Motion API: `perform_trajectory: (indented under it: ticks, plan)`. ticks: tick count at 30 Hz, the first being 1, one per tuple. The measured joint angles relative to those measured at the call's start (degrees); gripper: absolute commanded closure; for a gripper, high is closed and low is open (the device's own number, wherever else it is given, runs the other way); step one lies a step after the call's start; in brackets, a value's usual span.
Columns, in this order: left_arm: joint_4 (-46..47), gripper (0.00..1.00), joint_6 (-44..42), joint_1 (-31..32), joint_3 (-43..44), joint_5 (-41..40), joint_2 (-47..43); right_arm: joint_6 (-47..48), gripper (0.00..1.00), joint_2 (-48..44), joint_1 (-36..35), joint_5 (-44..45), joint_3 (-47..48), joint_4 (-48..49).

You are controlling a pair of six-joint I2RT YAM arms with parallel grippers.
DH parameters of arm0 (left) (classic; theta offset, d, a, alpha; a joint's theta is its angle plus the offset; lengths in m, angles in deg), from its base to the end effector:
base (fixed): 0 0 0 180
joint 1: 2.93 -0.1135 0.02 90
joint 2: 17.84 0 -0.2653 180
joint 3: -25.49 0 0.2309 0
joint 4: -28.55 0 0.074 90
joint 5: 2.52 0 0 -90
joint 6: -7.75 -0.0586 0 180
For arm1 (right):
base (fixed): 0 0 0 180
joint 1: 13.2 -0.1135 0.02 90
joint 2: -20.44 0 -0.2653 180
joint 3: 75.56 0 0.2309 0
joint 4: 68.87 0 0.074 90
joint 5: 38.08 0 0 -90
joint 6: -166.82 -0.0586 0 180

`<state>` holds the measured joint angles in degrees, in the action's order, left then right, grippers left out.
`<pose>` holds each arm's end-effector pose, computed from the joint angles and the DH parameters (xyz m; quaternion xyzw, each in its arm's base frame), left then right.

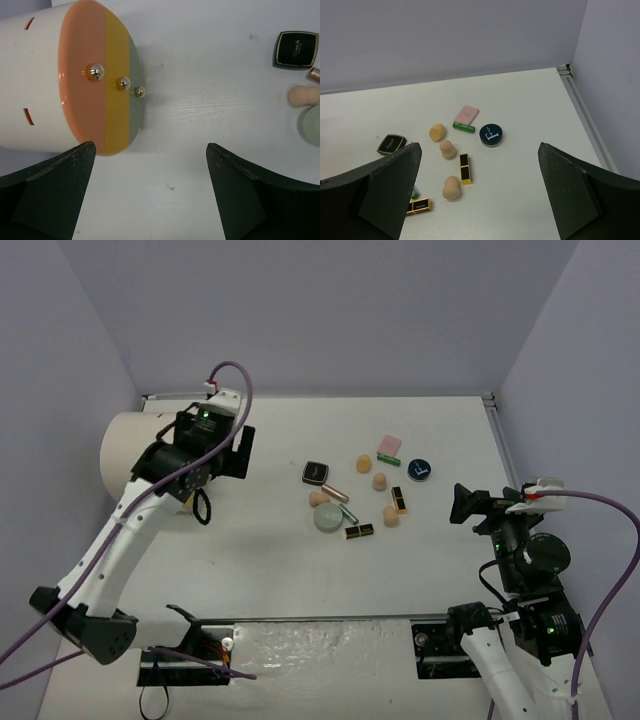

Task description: Organize the makeup

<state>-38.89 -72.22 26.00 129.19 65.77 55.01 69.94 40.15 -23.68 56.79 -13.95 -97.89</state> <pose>0.2233 -0.0986 0.4088 0.0606 0.8793 0.0114 0.4722 0.0709 0.0081 0.3867 0.0136 0.6235 0.0917 0.7763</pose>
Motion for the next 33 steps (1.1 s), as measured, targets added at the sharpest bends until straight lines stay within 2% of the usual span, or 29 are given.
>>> perform_trajectory:
  ticks: [4,6,9,13,19,33]
  plan:
    - [-2.2,0.14,-0.8,4.2,0.8,-10.2,7.6,0.1,0.0,-2.1,-0.7,0.0,-1.1,0.0]
    - [-2.8,0.15,-1.1,4.7,0.8,-14.8,10.6,0.1,0.0,-3.0,-1.0,0.1,-1.7,0.0]
    - [-2.9,0.23,-2.1,4.8,0.7,-21.1,13.7,0.3,0.0,-4.1,-1.3,0.1,-2.4,0.0]
    - [-1.5,0.24,-3.9,4.8,-1.1,-27.8,16.2,0.3,0.0,-5.4,-1.7,0.1,-3.0,-0.1]
    - [1.6,0.29,-4.9,5.6,-3.7,-31.2,21.4,0.5,0.0,-7.9,-2.1,0.4,-4.2,0.0]
    - [8.5,0.39,-4.2,6.7,-4.3,-33.2,36.8,0.5,0.0,-10.0,-2.8,1.2,-5.5,0.1]
